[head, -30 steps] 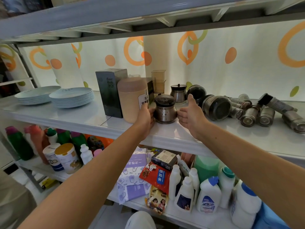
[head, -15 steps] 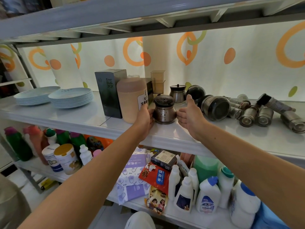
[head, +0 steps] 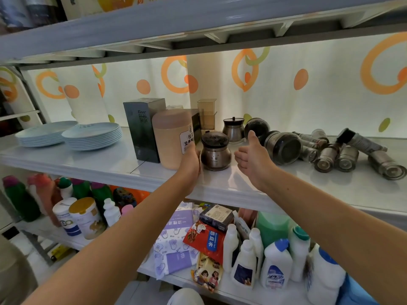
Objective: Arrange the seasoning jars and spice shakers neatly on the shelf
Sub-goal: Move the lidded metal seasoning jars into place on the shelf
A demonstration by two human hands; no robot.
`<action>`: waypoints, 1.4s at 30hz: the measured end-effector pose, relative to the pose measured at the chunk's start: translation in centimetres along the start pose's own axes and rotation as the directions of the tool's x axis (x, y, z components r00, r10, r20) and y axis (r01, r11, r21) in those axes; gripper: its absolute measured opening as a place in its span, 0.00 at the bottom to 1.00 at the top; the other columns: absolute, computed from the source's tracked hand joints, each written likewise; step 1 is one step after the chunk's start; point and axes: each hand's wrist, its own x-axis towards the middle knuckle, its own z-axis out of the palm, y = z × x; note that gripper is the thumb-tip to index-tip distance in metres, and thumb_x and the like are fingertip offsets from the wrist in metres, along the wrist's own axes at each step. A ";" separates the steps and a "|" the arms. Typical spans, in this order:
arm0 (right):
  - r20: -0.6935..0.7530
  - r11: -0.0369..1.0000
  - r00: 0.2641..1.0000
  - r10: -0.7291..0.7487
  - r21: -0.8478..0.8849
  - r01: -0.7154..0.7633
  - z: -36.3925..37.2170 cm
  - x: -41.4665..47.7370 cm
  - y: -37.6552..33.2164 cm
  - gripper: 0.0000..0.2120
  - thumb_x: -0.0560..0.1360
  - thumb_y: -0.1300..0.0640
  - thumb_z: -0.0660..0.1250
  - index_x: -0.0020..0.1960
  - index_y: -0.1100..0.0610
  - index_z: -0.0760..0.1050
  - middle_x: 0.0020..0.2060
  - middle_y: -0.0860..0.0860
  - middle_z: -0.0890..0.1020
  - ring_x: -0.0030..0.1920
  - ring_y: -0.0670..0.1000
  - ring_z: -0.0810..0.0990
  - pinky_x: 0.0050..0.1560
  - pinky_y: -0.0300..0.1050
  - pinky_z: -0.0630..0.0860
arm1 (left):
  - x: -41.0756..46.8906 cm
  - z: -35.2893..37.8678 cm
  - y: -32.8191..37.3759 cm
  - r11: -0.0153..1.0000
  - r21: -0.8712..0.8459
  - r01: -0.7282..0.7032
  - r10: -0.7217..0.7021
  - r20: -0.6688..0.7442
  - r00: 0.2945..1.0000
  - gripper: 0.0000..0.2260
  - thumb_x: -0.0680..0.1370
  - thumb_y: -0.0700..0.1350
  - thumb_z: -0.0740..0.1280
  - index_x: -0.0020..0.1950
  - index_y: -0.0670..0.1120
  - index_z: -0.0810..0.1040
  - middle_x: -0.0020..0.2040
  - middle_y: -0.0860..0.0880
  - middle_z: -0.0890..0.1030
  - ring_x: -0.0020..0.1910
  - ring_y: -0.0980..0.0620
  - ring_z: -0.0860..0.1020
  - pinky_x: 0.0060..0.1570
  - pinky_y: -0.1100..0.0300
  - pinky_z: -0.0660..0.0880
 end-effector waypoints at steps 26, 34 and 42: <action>0.054 0.967 0.998 0.008 -0.256 0.006 -2.1 12.4 -15.7 0.37 0.80 0.35 0.46 0.77 0.62 0.59 0.73 0.60 0.63 0.75 0.58 0.60 0.75 0.54 0.57 | 10.3 10.3 13.3 0.977 0.180 0.114 -0.147 0.180 0.973 0.31 0.80 0.61 0.46 0.60 0.35 0.71 0.48 0.39 0.74 0.47 0.46 0.76 0.55 0.56 0.73; -0.006 0.901 0.997 0.079 -0.428 -0.074 -0.8 19.6 -15.0 0.31 0.77 0.33 0.46 0.62 0.56 0.69 0.30 0.50 0.65 0.29 0.47 0.60 0.39 0.32 0.61 | 15.2 11.3 12.5 0.954 0.216 0.208 -0.237 0.121 0.964 0.23 0.78 0.59 0.51 0.50 0.39 0.68 0.44 0.43 0.70 0.41 0.48 0.71 0.47 0.55 0.70; -0.062 0.803 0.992 0.109 -0.582 -0.124 -0.2 22.4 -14.0 0.25 0.76 0.35 0.46 0.47 0.56 0.68 0.26 0.49 0.61 0.26 0.46 0.56 0.27 0.39 0.54 | 18.0 10.9 10.6 0.915 0.326 0.240 -0.268 0.044 0.962 0.22 0.77 0.62 0.50 0.50 0.44 0.68 0.34 0.49 0.58 0.30 0.53 0.58 0.31 0.62 0.61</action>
